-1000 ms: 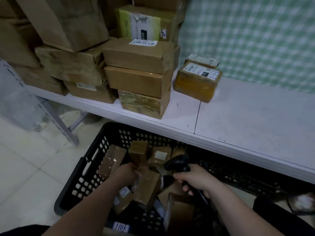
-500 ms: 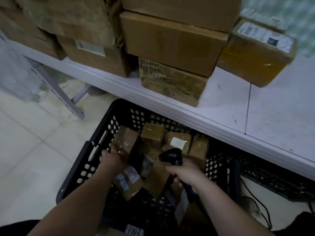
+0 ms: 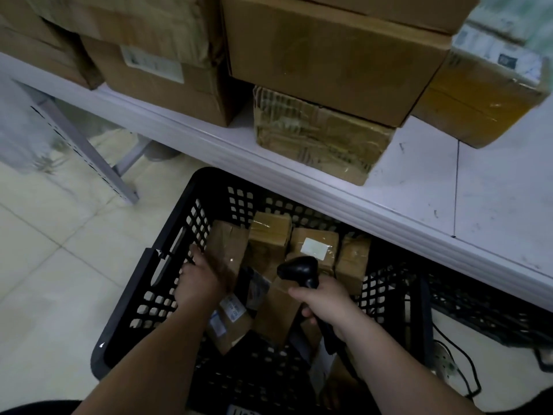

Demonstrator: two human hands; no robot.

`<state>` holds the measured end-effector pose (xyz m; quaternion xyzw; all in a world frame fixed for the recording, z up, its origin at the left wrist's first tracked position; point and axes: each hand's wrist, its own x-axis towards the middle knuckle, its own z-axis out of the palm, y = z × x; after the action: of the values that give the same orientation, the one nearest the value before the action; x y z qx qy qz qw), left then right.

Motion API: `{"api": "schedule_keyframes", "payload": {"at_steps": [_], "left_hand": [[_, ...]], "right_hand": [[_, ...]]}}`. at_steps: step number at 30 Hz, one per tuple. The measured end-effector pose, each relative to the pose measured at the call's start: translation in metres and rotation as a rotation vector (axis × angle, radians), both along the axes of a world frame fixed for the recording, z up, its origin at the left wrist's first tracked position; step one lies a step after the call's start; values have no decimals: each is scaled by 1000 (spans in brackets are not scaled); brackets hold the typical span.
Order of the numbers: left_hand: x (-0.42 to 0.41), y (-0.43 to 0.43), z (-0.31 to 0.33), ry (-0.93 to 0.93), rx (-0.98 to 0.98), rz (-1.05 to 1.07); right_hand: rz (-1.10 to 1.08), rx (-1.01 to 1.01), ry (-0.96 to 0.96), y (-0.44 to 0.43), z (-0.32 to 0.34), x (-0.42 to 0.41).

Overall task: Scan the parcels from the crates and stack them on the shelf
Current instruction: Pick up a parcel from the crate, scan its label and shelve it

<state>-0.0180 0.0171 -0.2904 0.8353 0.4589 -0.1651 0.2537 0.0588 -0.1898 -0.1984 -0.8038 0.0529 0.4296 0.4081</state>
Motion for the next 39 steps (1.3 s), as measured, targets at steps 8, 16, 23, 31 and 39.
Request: {"api": "schedule_keyframes", "payload": {"at_steps": [8, 16, 23, 31, 39], "left_hand": [[7, -19, 19, 51, -154, -92], [10, -23, 0, 67, -185, 170], [11, -20, 2, 53, -193, 220], [3, -11, 42, -123, -463, 463], [-36, -41, 145, -337, -816, 389]], "right_hand": [[-10, 38, -9, -15, 19, -13], [6, 43, 25, -6, 8, -11], [-40, 34, 47, -2, -6, -4], [-133, 84, -9, -11, 5, -10], [-229, 274, 11, -34, 61, -35]]}}
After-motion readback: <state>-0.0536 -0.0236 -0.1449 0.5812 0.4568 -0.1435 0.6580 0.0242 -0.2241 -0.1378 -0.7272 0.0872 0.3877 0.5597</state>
